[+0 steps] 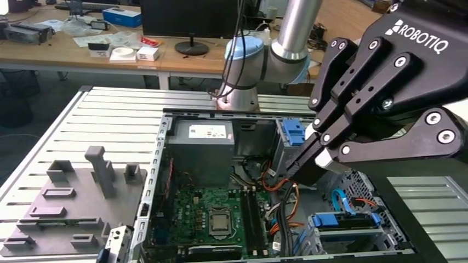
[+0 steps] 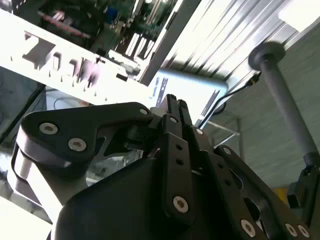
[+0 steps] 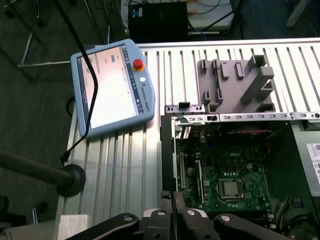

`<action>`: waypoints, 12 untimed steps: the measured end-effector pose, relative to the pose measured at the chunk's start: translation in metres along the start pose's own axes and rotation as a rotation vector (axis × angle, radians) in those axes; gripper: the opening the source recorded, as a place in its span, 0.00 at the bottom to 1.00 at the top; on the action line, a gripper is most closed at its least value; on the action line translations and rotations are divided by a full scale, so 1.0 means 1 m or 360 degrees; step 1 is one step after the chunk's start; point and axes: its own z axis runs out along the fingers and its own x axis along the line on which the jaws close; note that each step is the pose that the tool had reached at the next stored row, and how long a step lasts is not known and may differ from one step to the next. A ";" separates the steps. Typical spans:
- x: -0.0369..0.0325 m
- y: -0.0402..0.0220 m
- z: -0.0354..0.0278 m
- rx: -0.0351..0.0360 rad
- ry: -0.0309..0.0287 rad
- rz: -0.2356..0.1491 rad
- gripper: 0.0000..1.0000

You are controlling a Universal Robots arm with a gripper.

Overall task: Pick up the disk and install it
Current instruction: 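Insert the second disk wire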

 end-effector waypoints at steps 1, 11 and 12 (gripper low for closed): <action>0.0000 -0.0004 -0.0001 -0.0007 -0.00044 -0.0003 0.16; 0.0000 -0.0003 0.0002 0.0088 -0.00485 -0.0045 0.16; 0.0000 -0.0003 0.0002 0.0107 -0.00573 -0.0053 0.16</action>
